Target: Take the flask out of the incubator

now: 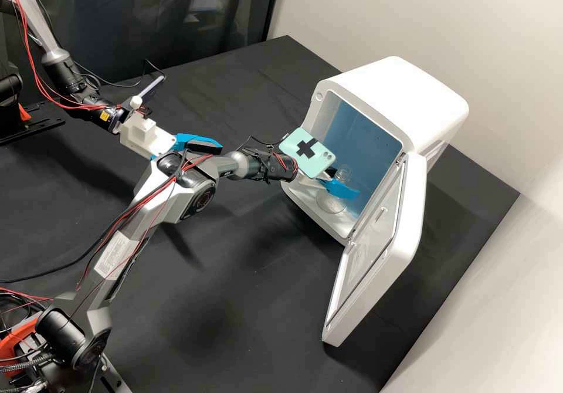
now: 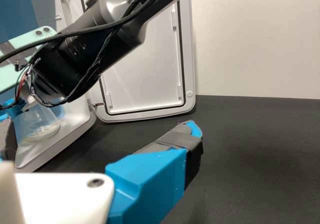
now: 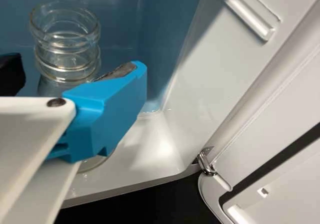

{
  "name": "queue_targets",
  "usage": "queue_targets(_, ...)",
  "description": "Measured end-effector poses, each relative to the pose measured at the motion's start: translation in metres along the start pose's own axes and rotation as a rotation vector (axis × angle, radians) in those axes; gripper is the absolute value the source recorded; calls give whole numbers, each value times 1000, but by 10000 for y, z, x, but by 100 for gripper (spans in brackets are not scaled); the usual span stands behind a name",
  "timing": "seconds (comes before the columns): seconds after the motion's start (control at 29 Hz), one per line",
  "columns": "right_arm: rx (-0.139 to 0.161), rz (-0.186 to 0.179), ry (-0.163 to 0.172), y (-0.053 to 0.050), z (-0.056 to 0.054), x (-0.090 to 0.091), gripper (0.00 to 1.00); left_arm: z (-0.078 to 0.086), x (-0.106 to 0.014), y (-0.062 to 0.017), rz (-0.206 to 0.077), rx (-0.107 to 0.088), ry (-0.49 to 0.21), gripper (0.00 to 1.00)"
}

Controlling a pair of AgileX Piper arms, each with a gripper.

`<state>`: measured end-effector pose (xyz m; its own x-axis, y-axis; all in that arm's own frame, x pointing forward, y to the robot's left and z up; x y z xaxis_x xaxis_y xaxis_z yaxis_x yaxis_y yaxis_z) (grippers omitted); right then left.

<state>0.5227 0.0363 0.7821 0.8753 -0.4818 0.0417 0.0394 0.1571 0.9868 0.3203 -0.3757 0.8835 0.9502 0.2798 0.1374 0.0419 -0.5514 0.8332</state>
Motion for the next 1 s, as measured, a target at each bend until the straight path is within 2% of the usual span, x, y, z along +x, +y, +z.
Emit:
queue_targets(0.28, -8, -13, -9, -50, 34, -7, 0, -4, 0, 1, 2, -9, 8, 100)
queue_targets(0.48, 13, -9, -14, -51, 43, -7, 0, -5, -3, -4, 0, -9, 9, 100)
queue_targets(0.69, 13, -9, -14, -51, 43, -7, 0, -9, -15, -24, -7, -9, 10, 100)
queue_targets(1.0, 24, -8, -11, -58, 54, -17, 0, -3, -29, 10, 3, -9, 8, 100)
